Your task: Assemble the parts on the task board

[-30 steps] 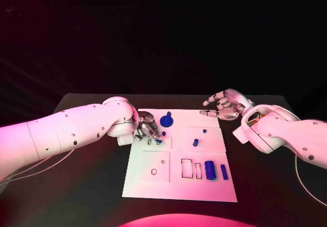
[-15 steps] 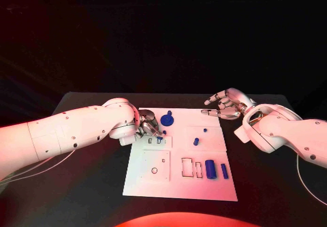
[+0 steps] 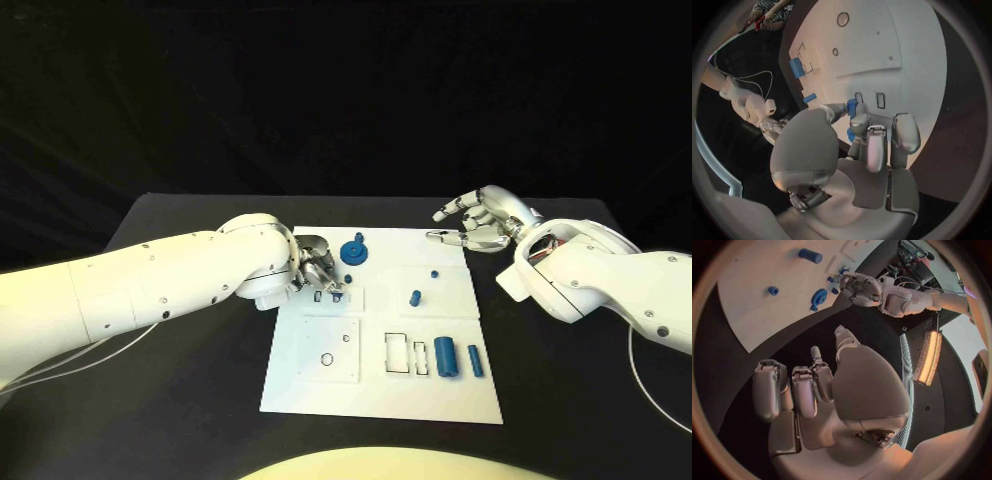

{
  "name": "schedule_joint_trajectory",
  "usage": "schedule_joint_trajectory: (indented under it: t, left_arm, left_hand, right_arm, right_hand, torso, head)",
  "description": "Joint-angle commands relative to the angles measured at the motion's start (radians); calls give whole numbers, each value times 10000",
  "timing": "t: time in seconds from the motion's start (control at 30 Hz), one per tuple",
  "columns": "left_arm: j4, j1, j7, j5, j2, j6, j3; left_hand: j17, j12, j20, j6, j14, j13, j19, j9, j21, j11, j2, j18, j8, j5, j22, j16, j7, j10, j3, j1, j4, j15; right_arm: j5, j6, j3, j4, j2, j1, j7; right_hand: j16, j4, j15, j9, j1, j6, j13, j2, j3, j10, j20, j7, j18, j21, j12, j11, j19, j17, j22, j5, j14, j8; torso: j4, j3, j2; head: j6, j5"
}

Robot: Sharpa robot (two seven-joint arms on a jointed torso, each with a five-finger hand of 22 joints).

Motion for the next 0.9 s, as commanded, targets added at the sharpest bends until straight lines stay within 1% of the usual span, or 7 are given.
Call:
schedule_joint_trajectory:
  t: [0.03, 0.3, 0.47, 0.57, 0.67, 0.83, 0.9]
  left_arm:
    - [-6, -25, 6, -312, 25, -11, -8]
    - [10, -49, -11, -367, 12, 145, -28]
    - [87, -73, -15, -377, -28, 263, -30]
    - [114, -84, -21, -373, -48, 345, -29]
    - [130, -89, -28, -359, -62, 431, -29]
    - [154, -93, -38, -328, -88, 547, -29]
    - [159, -93, -40, -322, -97, 572, -29]
  left_hand:
    - [2293, 7, 11, 353, 951, 3, 63, 1257, 54, 4, 44, -119, 20, 42, 11, 27, -298, 65, 1433, -18, -1364, -57]
    - [2296, 0, 7, 358, 952, -6, 64, 1258, 54, 2, 41, -119, 19, 42, 10, 28, -299, 66, 1450, -25, -1373, -59]
    - [2318, 7, -9, 380, 959, 14, 105, 1265, 76, -8, 5, -130, 16, 55, 56, 36, -308, 103, 1539, -55, -1434, -70]
    - [2325, 6, -15, 390, 962, 14, 113, 1269, 79, -12, -7, -131, 15, 60, 61, 38, -311, 117, 1579, -73, -1457, -75]
    - [2325, 6, -15, 390, 962, 14, 113, 1269, 79, -12, -7, -131, 15, 60, 61, 38, -311, 117, 1579, -73, -1457, -75]
    - [2356, 6, -24, 413, 971, 16, 131, 1275, 88, -18, -28, -135, 16, 61, 79, 50, -317, 141, 1638, -111, -1489, -80]
    - [2356, 6, -24, 413, 971, 16, 131, 1275, 88, -18, -28, -135, 16, 61, 79, 50, -317, 141, 1638, -111, -1489, -80]
  right_arm:
    - [-109, 152, 0, -3, 5, -9, 79]
    - [-109, 165, 0, -8, 7, -10, 75]
    - [-109, 176, 0, -14, 11, -13, 78]
    - [-109, 180, 0, -18, 11, -14, 78]
    - [-109, 182, -1, -19, 12, -15, 79]
    - [-109, 187, -1, -20, 10, -15, 76]
    - [-109, 188, -1, -18, 8, -15, 74]
  right_hand:
    - [-45, -24, -82, 10, -16, -29, 964, 54, 61, -58, -57, -28, -135, -38, -45, -12, 394, 2115, 1664, 52, 922, 61]
    - [-42, -23, -83, 10, -9, -30, 968, 51, 65, -56, -58, -29, -135, -38, -42, -12, 393, 2124, 1664, 50, 924, 67]
    - [-42, -23, -83, 10, -9, -30, 968, 51, 65, -56, -58, -29, -135, -38, -42, -12, 393, 2124, 1664, 50, 924, 67]
    - [-42, -23, -83, 10, -9, -30, 968, 51, 65, -56, -58, -29, -135, -38, -42, -12, 393, 2124, 1664, 50, 924, 67]
    - [-42, -23, -83, 10, -9, -30, 968, 51, 65, -56, -58, -29, -135, -38, -42, -12, 393, 2124, 1664, 50, 924, 67]
    - [-42, -23, -83, 10, -9, -30, 968, 51, 65, -56, -58, -29, -135, -38, -42, -12, 393, 2124, 1664, 50, 924, 67]
    - [-42, -23, -83, 10, -9, -30, 968, 51, 65, -56, -58, -29, -135, -38, -42, -12, 393, 2124, 1664, 50, 924, 67]
  torso:
    - [-2, 0, 2]
    - [5, -6, 11]
    - [-2, -11, 14]
    - [2, -14, 15]
    - [5, -6, 14]
    - [5, -14, 15]
    - [6, -11, 15]
  head:
    - [2, 1]
    - [-19, -9]
    - [-1, -16]
    - [-10, -19]
    - [-24, -12]
    - [-40, -14]
    - [-52, -6]
